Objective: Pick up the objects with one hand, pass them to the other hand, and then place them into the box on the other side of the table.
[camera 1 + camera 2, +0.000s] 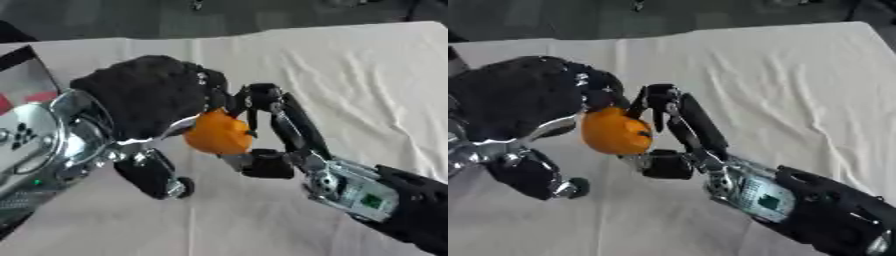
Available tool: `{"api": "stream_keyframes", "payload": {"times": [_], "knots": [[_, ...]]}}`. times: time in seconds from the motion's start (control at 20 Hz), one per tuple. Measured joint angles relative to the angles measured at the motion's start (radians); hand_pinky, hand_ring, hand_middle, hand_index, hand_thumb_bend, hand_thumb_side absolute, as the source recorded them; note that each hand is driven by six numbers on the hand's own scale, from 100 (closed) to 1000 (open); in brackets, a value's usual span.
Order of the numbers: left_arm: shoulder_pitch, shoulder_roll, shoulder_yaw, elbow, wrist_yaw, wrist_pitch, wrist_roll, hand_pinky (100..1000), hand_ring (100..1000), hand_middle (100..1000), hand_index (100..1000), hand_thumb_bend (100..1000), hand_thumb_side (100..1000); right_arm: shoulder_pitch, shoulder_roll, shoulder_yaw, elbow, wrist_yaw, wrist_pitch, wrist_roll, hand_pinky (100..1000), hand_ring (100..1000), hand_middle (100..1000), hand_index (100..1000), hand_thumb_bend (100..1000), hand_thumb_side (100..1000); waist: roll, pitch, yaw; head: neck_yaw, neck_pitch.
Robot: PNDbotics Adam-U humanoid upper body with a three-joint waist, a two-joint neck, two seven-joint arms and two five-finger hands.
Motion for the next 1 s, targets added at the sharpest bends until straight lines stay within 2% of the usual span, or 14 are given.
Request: {"api": "stream_keyframes", "payload": {"times": [0.25, 0.4, 0.6, 0.75, 1.0], "knots": [[0.000, 0.000, 0.005, -0.017, -0.016, 0.014, -0.046, 748, 819, 823, 882, 649, 250, 0.003, 0.000, 0.007, 0.000, 0.020, 0.013, -0.011, 231, 594, 435, 502, 344, 100, 0.000, 0.000, -0.002, -0.002, 0.001], [0.001, 0.000, 0.011, -0.020, -0.024, 0.026, -0.045, 738, 798, 800, 862, 614, 205, 0.004, 0.000, 0.014, 0.000, 0.026, 0.017, -0.017, 230, 594, 435, 502, 343, 100, 0.000, 0.002, -0.004, -0.005, 0.001], [0.008, 0.000, 0.016, -0.012, -0.028, 0.055, 0.013, 711, 754, 736, 827, 587, 181, 0.011, 0.003, 0.023, 0.000, 0.034, 0.014, -0.023, 231, 593, 435, 501, 341, 100, 0.000, 0.003, -0.007, -0.005, 0.001], [0.017, -0.001, 0.015, 0.018, -0.029, 0.066, 0.070, 698, 744, 728, 825, 605, 185, 0.007, 0.008, 0.027, 0.000, 0.035, 0.014, -0.024, 234, 593, 434, 501, 337, 100, 0.000, 0.005, -0.009, -0.005, 0.001], [0.025, -0.017, -0.003, 0.080, -0.054, 0.037, 0.127, 676, 746, 733, 846, 674, 190, -0.005, 0.009, 0.031, 0.000, 0.019, 0.007, -0.021, 242, 591, 433, 499, 331, 100, 0.000, 0.007, -0.012, 0.000, 0.000]]}}
